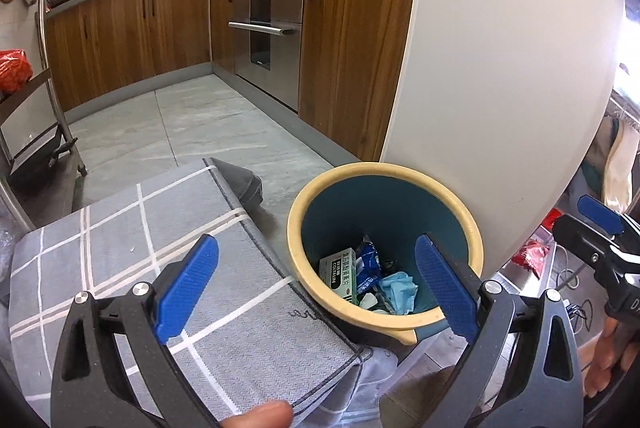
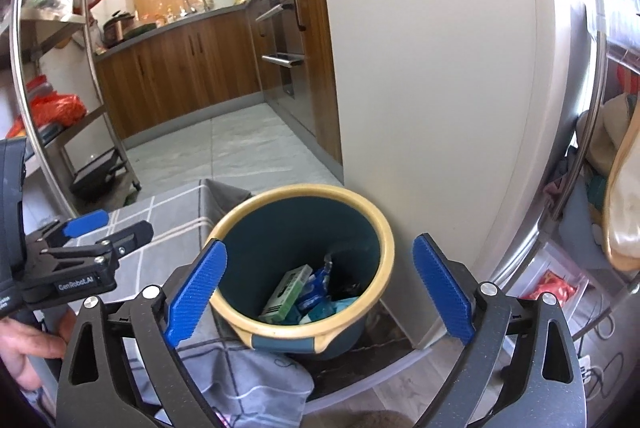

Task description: Collect trash

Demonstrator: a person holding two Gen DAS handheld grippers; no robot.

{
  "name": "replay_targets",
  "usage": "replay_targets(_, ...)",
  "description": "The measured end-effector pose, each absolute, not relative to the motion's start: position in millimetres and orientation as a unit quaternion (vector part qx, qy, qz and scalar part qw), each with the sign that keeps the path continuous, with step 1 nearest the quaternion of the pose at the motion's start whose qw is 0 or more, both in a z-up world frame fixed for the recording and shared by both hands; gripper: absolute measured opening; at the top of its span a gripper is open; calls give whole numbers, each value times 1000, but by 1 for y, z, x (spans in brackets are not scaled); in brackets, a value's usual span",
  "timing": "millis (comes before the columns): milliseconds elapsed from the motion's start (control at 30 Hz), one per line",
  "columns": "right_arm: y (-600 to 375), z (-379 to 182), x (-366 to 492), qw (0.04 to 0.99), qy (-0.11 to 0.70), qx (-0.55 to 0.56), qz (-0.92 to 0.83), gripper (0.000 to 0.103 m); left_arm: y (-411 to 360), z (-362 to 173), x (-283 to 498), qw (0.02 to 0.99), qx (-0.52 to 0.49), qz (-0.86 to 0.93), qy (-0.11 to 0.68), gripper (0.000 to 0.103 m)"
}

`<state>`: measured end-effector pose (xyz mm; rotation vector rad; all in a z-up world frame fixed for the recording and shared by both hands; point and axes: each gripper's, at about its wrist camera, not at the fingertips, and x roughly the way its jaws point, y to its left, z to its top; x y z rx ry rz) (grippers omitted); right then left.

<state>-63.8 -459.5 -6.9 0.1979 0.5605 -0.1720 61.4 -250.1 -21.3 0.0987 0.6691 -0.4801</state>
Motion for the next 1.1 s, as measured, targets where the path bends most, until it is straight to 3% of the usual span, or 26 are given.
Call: replay_targets(1100, -458, -4, -78, 957, 260, 101, -76, 95, -253, -19, 39, 911, 58, -250, 322, 97)
